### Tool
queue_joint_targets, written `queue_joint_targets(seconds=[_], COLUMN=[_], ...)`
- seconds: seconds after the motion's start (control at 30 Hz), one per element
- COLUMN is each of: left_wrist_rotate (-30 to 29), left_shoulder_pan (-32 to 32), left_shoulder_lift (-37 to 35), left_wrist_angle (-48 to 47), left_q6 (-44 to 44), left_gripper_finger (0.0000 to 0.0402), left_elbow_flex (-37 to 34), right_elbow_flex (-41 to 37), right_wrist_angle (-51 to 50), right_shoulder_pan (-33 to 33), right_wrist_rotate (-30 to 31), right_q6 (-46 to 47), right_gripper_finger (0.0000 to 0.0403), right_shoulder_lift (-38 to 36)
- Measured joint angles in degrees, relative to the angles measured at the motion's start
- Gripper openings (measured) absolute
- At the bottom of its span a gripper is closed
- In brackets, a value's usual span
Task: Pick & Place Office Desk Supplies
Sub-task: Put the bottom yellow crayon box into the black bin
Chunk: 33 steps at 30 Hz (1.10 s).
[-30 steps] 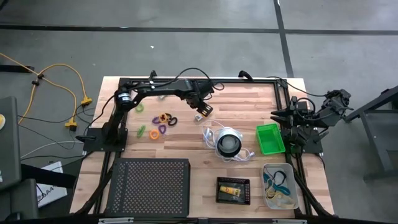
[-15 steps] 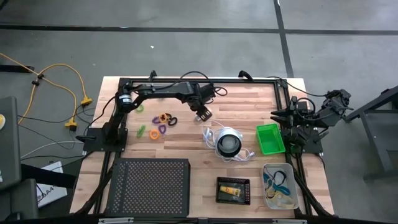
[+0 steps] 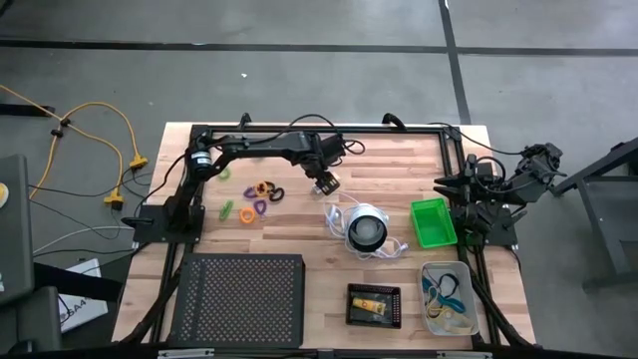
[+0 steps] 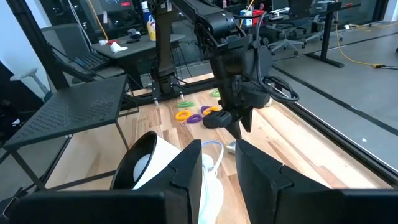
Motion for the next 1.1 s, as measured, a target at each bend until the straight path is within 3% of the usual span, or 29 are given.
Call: queue_joint_targets(seconds=[0.37,1.1], left_wrist_rotate=[3.54,3.41], left_shoulder_pan=[-0.6,-0.96], left_shoulder_lift=[3.05,5.46], left_wrist_angle=[1.11,2.5], left_q6=[-0.1,0.9], left_gripper_finger=[0.0201,0.0201], left_elbow_flex=[-0.13,-0.07], right_elbow_flex=[0.0,0.02], right_wrist_angle=[0.02,-0.02], right_shoulder_pan=[-0.02,0.01], right_wrist_rotate=[0.02,-0.01], right_q6=[-0.02,-0.01], right_gripper_finger=[0.0085,0.0085], right_shoulder_lift=[-0.02,0.0])
